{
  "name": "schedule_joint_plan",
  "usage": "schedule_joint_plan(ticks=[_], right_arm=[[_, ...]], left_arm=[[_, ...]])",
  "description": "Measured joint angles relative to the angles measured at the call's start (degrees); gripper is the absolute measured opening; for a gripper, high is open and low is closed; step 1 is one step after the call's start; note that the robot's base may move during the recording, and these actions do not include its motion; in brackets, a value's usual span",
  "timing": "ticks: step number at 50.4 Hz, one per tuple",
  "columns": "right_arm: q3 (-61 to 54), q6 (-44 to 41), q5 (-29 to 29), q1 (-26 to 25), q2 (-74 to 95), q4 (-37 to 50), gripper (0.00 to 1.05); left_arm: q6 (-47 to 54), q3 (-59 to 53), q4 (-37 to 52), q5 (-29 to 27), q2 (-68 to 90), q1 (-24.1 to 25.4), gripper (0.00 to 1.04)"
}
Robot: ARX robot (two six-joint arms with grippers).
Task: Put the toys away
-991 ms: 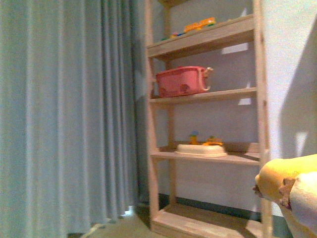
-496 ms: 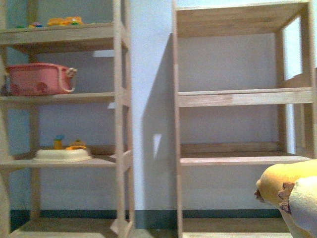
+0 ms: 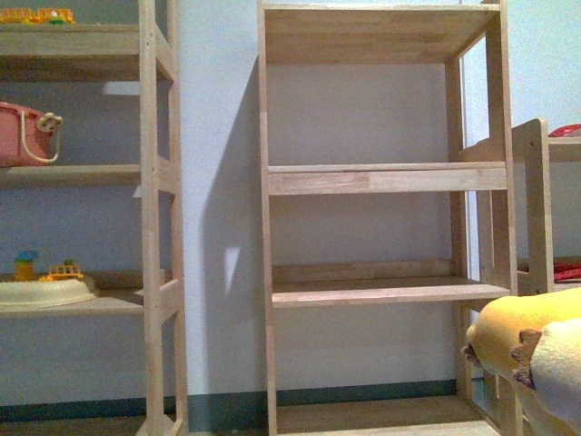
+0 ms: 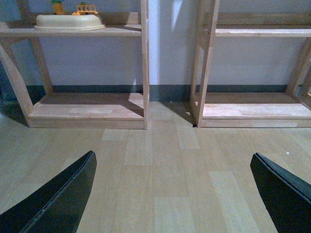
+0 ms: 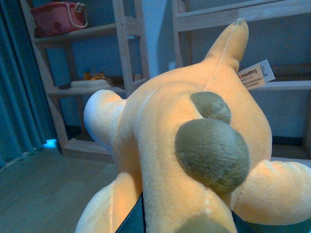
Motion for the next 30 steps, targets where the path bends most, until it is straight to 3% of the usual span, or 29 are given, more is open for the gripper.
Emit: schedule_joint_plan(ticks=[30], right_arm=[[0.0,0.0,0.0,0.0,0.0,0.0,0.07]], left_arm=[[0.0,0.0,0.0,0.0,0.0,0.0,0.98]])
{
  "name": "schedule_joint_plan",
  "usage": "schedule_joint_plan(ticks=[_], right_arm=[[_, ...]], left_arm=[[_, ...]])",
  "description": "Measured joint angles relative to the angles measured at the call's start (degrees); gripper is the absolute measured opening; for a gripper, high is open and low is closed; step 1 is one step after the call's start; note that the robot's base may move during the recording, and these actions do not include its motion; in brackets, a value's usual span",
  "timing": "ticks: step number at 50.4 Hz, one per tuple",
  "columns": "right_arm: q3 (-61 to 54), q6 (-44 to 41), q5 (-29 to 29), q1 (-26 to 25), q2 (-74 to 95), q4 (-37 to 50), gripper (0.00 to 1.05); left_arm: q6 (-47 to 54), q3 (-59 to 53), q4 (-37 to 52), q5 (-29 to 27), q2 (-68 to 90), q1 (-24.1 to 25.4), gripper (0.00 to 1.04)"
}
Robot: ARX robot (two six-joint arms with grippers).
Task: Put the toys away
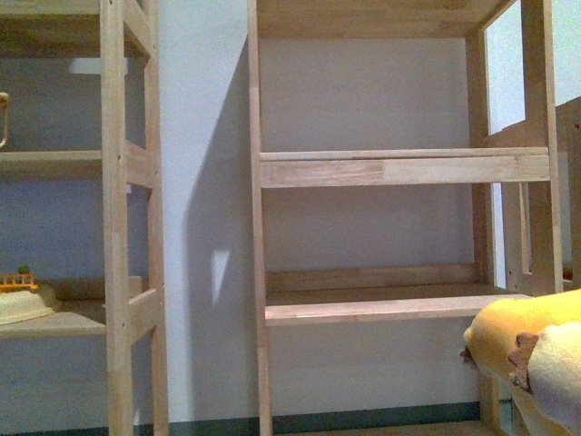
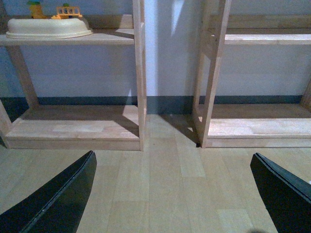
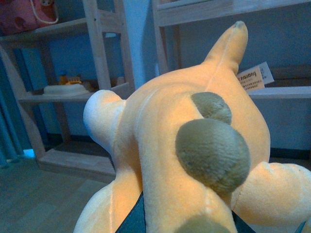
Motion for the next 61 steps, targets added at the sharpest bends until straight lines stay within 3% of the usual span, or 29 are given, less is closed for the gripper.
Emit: schedule_joint_plan(ticks=[61], right_arm=[[0.0,0.0,0.1,0.0,0.0,0.0,0.07]], left_arm=[[0.0,0.0,0.0,0.0,0.0,0.0,0.98]])
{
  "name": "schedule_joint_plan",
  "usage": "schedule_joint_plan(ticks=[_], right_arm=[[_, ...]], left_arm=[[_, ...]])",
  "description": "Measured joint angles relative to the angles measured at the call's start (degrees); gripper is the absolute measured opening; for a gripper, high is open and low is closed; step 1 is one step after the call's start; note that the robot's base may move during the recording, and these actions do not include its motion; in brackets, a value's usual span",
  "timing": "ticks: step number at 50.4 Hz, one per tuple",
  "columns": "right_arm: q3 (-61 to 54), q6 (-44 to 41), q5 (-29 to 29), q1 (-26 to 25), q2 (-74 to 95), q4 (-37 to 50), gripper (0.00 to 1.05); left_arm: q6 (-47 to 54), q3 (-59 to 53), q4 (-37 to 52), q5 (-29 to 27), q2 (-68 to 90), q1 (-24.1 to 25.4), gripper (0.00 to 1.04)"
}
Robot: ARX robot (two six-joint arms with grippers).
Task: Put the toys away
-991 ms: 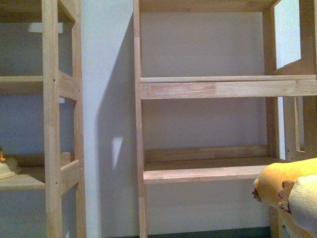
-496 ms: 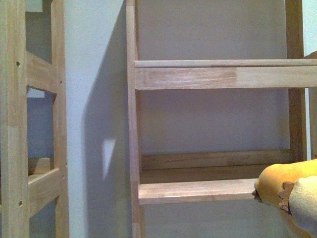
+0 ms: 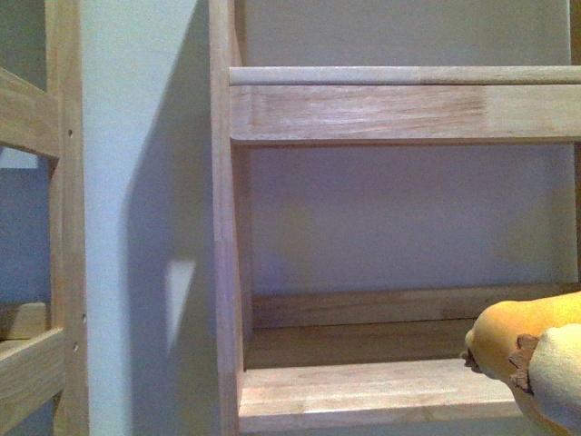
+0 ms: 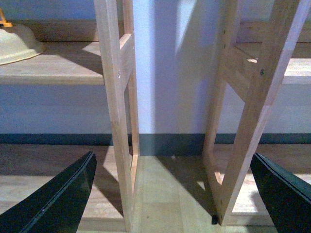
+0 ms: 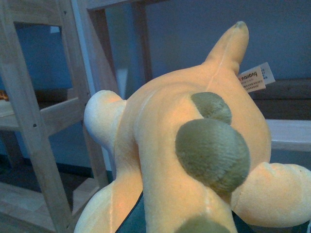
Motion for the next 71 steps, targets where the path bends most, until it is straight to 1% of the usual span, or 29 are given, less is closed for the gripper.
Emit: schedule_joint_plan(ticks=[12,13,15,16,18,22,26,37,43,49,57,63,67,71], right_arm=[[0.0,0.0,0.1,0.0,0.0,0.0,0.07],[0.0,-0.3,-0.5,-0.2,0.1,-0.3,0.07],[1.3,-1.8,-3.9,-1.1,0.7,-4.3,0.07],[2.6,-2.7,-6.2,-1.9,1.4,-7.7,0.07],[4.8,-4.2,-8.9,-2.8,2.8,-12.1,0.07],[7.9,-4.6,-11.0,-3.6,5.2,-15.2,0.07],[12.5,-4.5,-12.0,-4.0,8.2,-13.6,0.07],[25.9,-4.4,-12.0,-4.0,14.4,-6.4,0.07],[32.5,-3.9,-13.4,-4.5,18.7,-3.3,0.07],[41.6,-1.6,-15.2,-6.9,24.7,-0.2,0.07],[51.5,1.7,-15.3,-9.7,30.2,0.2,0.07],[59.5,4.4,-14.9,-10.8,34.0,-3.1,0.07],[64.8,4.2,-12.5,-9.4,36.9,-7.0,0.07],[70.7,3.0,-8.9,-6.0,40.5,-10.5,0.07]], left_arm=[[0.0,0.0,0.0,0.0,0.0,0.0,0.98],[0.0,0.0,0.0,0.0,0.0,0.0,0.98],[0.0,0.0,0.0,0.0,0.0,0.0,0.98],[0.0,0.0,0.0,0.0,0.0,0.0,0.98],[0.0,0.0,0.0,0.0,0.0,0.0,0.98],[0.0,0.0,0.0,0.0,0.0,0.0,0.98],[0.0,0.0,0.0,0.0,0.0,0.0,0.98],[0.0,0.0,0.0,0.0,0.0,0.0,0.98],[0.0,0.0,0.0,0.0,0.0,0.0,0.98],[0.0,0.0,0.0,0.0,0.0,0.0,0.98],[0.0,0.0,0.0,0.0,0.0,0.0,0.98],[0.0,0.0,0.0,0.0,0.0,0.0,0.98],[0.0,0.0,0.0,0.0,0.0,0.0,0.98],[0.0,0.0,0.0,0.0,0.0,0.0,0.98]])
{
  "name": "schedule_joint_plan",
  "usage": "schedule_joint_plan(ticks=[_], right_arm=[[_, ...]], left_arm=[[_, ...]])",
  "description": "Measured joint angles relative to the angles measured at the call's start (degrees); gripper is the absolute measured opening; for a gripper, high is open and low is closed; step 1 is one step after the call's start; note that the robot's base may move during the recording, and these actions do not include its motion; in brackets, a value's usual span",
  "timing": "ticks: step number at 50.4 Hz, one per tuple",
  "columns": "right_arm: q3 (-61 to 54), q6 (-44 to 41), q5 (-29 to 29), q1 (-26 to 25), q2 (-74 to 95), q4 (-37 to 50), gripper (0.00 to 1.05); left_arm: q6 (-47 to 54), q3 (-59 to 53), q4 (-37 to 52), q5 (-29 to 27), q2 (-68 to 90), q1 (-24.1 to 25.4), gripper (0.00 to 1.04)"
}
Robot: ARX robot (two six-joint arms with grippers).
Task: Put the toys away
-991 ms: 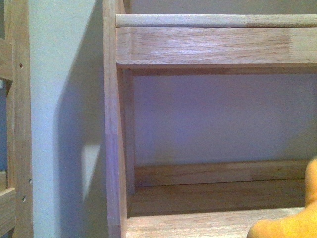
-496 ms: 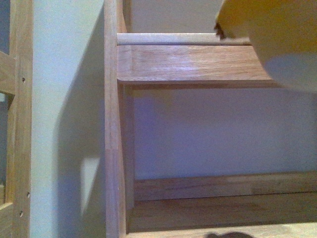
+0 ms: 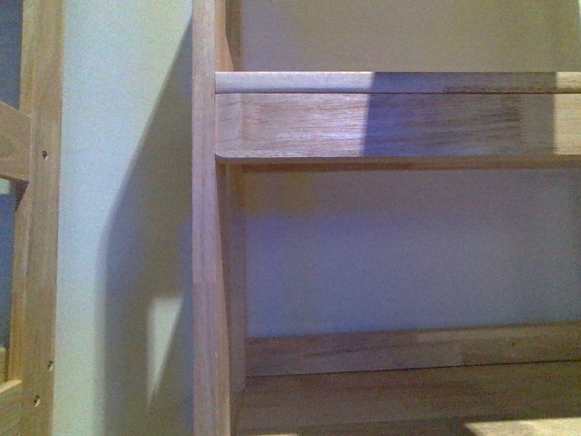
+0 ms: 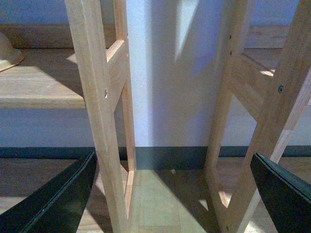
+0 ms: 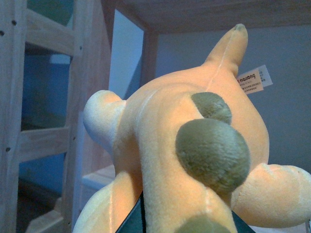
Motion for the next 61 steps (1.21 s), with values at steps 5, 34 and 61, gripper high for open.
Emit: schedule_joint_plan(ticks=[5,34,61], right_arm=[[11.7,-4.4,7.1,7.9,9.3,-6.2,0.07],[50.8,-2.5,23.3,24.3,46.0,-23.0,0.07],[58.9,14.1,16.6,31.2,57.4,-24.5,0.07]], left_arm=[[0.0,0.0,0.0,0.0,0.0,0.0,0.98],[0.0,0.0,0.0,0.0,0.0,0.0,0.98],[0.0,0.0,0.0,0.0,0.0,0.0,0.98]])
